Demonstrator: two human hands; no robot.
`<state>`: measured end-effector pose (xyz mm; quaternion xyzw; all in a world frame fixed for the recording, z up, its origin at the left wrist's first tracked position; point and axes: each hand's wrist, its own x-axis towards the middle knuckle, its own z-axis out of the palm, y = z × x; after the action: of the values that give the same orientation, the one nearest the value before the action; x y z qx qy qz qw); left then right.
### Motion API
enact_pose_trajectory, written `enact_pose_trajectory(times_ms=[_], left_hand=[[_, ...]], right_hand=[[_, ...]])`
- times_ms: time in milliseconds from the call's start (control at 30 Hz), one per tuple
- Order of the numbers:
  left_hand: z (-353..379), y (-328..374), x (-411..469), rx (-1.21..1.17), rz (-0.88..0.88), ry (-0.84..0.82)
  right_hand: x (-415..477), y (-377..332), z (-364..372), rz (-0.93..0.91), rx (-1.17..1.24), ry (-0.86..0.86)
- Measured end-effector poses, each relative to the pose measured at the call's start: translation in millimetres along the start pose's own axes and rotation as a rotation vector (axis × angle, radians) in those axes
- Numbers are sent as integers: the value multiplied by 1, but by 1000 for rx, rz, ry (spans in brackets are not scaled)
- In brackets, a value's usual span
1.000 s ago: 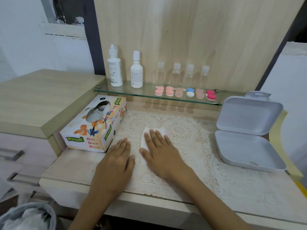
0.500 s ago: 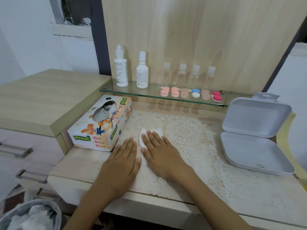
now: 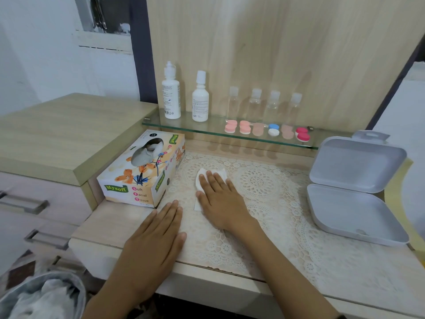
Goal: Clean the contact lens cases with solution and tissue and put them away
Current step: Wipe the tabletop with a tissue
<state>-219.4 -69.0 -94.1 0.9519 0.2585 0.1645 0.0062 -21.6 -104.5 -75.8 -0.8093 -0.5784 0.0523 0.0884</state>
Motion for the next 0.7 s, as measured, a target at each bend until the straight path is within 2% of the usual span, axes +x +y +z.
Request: enact_pose_trajectory(times_ms=[133, 367, 500, 700], left_hand=[[3, 0, 0, 47, 6, 25], [9, 1, 0, 43, 10, 59], [9, 1, 0, 51, 2, 65], [4, 5, 0, 51, -10, 53]], right_hand=[[-15, -8, -1, -4, 12, -8], [-73, -26, -2, -162, -11, -47], [-58, -24, -2, -145, -22, -63], [9, -22, 1, -10, -15, -24]])
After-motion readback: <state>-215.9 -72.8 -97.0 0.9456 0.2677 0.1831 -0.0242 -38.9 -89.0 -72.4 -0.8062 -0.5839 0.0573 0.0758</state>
